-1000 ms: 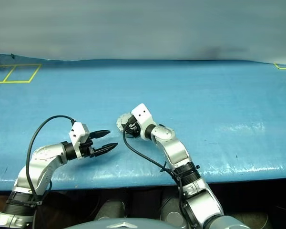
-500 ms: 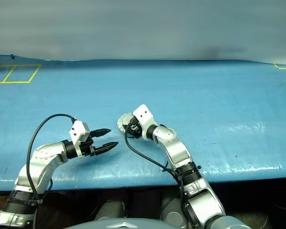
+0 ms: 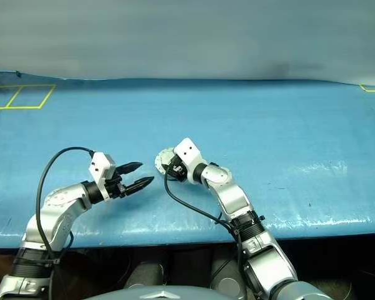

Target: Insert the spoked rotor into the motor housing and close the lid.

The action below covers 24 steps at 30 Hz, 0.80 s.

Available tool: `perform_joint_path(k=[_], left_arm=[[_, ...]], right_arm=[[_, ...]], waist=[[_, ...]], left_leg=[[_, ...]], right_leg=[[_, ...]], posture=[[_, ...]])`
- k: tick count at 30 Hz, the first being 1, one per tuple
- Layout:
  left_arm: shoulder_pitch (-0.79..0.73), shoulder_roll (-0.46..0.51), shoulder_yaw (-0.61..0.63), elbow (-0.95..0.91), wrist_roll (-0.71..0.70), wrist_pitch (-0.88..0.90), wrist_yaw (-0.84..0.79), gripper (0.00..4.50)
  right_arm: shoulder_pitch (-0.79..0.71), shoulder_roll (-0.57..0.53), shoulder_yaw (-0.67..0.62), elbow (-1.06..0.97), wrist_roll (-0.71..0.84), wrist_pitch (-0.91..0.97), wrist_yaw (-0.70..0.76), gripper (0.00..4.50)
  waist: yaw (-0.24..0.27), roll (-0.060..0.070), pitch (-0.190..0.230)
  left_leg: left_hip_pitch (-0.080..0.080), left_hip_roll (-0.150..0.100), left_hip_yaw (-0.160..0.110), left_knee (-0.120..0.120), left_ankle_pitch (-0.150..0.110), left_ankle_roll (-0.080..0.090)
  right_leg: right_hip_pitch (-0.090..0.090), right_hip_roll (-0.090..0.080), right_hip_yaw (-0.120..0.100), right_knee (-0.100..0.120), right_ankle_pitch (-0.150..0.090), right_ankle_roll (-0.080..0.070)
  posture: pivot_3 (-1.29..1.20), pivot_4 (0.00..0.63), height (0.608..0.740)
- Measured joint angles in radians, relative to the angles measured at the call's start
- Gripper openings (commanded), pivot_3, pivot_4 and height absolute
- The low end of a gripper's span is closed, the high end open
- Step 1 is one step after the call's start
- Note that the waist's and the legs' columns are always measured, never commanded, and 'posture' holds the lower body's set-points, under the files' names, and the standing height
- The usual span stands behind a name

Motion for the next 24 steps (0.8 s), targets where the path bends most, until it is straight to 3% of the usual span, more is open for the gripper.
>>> perform_joint_path(k=[10,24], left_arm=[[-0.075,-0.089,-0.014,0.055,0.001,0.051,0.069,0.04],[-0.141,-0.168,-0.055,0.157,0.076,0.052,0.154,0.04]], right_arm=[[-0.003,0.001,0.000,0.001,-0.006,-0.004,-0.001,3.00],[0.005,-0.002,0.000,-0.014,-0.011,-0.002,-0.004,3.00]], waist=[[0.001,0.000,0.000],[0.004,0.000,0.000]], left_leg=[[0.000,0.000,0.000,0.001,0.000,0.000],[0.000,0.000,0.000,0.000,0.000,0.000]], right_leg=[[0.001,0.000,0.000,0.000,0.001,0.001],[0.000,0.000,0.000,0.000,0.003,0.005]], posture=[[0.00,0.150,0.740],[0.00,0.150,0.740]])
